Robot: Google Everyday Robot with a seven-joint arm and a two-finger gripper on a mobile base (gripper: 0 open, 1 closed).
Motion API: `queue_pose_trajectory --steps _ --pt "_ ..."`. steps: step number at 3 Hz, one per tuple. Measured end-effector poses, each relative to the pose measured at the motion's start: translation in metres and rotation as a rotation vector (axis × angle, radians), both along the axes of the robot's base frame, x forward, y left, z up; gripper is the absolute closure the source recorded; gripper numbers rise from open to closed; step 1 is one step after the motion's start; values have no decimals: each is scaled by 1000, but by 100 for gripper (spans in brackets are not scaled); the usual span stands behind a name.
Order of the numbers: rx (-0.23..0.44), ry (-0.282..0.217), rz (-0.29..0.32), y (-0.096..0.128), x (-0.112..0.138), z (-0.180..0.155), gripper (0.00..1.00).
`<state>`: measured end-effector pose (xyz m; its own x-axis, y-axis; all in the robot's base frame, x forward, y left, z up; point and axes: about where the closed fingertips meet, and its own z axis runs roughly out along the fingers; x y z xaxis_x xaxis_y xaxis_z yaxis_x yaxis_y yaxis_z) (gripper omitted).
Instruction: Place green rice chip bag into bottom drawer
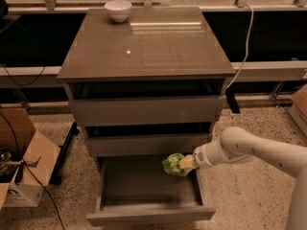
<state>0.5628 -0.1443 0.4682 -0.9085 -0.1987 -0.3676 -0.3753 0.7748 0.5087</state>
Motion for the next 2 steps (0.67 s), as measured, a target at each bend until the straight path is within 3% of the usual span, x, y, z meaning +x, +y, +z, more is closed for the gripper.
queue_pose_trajectory --steps 2 --pt "28 122 -105 -35 -12 -95 100"
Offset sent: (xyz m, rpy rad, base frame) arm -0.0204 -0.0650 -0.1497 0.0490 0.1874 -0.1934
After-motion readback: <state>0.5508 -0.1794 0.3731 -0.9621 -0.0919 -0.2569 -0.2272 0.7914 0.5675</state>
